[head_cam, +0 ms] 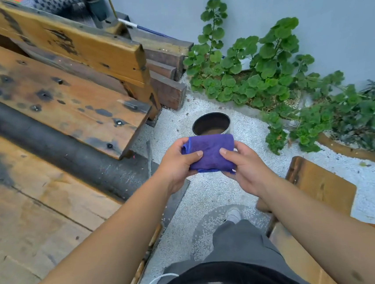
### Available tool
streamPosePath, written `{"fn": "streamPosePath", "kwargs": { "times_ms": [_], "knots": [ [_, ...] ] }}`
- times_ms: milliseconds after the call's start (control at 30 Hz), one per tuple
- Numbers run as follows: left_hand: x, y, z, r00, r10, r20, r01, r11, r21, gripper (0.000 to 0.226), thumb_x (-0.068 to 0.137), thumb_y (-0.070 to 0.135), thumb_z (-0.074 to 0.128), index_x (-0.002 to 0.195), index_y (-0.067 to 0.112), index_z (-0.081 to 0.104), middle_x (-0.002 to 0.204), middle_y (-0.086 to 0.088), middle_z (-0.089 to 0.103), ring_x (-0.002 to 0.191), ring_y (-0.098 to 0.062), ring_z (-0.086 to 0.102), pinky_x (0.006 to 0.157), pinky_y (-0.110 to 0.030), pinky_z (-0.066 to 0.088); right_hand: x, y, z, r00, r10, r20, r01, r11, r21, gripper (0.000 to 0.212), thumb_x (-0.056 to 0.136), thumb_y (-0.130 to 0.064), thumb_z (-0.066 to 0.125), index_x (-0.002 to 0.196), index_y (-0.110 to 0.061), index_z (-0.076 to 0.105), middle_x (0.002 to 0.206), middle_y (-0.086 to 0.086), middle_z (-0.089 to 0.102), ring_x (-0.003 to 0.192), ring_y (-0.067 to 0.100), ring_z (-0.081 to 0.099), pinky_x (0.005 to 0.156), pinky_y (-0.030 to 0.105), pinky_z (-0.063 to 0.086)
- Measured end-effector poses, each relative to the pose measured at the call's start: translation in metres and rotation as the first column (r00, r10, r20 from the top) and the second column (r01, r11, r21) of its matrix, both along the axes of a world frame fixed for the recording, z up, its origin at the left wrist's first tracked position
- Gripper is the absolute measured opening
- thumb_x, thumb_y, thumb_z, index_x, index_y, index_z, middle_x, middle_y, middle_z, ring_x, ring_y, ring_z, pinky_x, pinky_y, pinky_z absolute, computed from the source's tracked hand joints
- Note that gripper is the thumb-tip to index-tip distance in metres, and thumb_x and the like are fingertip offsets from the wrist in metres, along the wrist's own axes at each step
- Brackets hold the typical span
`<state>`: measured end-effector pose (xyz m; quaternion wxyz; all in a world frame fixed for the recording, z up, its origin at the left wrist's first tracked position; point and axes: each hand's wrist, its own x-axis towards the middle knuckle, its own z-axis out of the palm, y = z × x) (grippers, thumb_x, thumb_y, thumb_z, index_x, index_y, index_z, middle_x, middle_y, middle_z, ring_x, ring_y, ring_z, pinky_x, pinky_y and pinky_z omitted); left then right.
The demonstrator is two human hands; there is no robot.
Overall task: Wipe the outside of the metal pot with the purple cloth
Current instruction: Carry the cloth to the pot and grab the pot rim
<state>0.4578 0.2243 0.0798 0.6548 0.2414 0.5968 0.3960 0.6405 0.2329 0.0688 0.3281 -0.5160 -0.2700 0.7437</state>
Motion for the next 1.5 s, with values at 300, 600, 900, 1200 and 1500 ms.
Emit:
{"fn": "streamPosePath", "kwargs": {
  "times_ms": [300, 600, 900, 1200, 1500],
  "knots": [
    [0.05, 0.096, -0.018, 1.0, 0.023, 0.021, -0.022, 0.998, -0.051, 0.028, 0.09, -0.005, 0.061, 0.099, 0.022, 0.06, 0.088, 0.003, 0.072, 0.072, -0.014, 0.071, 0.064, -0.035, 0.06, 0.043, 0.101, -0.02, 0.983, -0.181, 0.019, 0.182, 0.983, -0.028, 0.055, 0.085, 0.0, 0.069, 0.127, -0.028, 0.047, 0.112, 0.001, 0.071, 0.094, 0.016, 0.071, 0.072, 0.034, 0.054],
    [0.078, 0.195, -0.13, 0.978, 0.037, 0.207, -0.019, 0.996, -0.089, 0.031, 0.088, -0.004, 0.055, 0.098, 0.025, 0.06, 0.091, 0.002, 0.073, 0.077, -0.016, 0.071, 0.061, -0.033, 0.057, 0.024, 0.179, -0.127, 0.733, -0.601, -0.319, 0.568, 0.798, -0.201, 0.063, 0.083, -0.018, 0.068, 0.134, 0.006, 0.042, 0.138, 0.031, 0.05, 0.125, 0.039, 0.053, 0.107, 0.05, 0.042],
    [0.086, 0.253, -0.373, 0.978, -0.164, 0.128, 0.164, 0.986, 0.005, 0.03, 0.083, 0.011, 0.065, 0.108, 0.027, 0.061, 0.094, 0.007, 0.071, 0.085, -0.01, 0.066, 0.073, -0.03, 0.054, 0.028, 0.243, -0.353, 0.725, -0.676, -0.135, 0.667, 0.737, -0.11, 0.036, 0.09, 0.007, 0.057, 0.122, -0.008, 0.051, 0.114, 0.016, 0.066, 0.101, 0.028, 0.067, 0.083, 0.04, 0.056],
    [0.101, 0.303, -0.579, 0.095, -0.253, -0.963, 0.791, 0.606, -0.081, 0.059, 0.085, 0.047, 0.061, 0.137, 0.022, 0.051, 0.131, -0.001, 0.062, 0.117, -0.028, 0.058, 0.092, -0.042, 0.048, 0.094, 0.278, -0.541, 0.64, -0.768, 0.01, 0.768, 0.64, -0.017, 0.041, 0.085, 0.007, 0.065, 0.119, -0.013, 0.052, 0.105, 0.001, 0.07, 0.093, 0.017, 0.07, 0.081, 0.042, 0.056],
    [0.119, 0.356, -0.628, -0.112, -0.309, -0.945, 0.768, 0.576, -0.279, 0.02, 0.096, 0.031, 0.053, 0.102, 0.013, 0.059, 0.102, -0.019, 0.068, 0.095, -0.042, 0.065, 0.072, -0.039, 0.047, 0.126, 0.322, -0.575, 0.792, -0.602, 0.104, 0.583, 0.796, 0.164, 0.064, 0.077, 0.004, 0.073, 0.128, -0.021, 0.044, 0.124, 0.004, 0.06, 0.101, 0.02, 0.067, 0.08, 0.043, 0.058]
  ]
}}
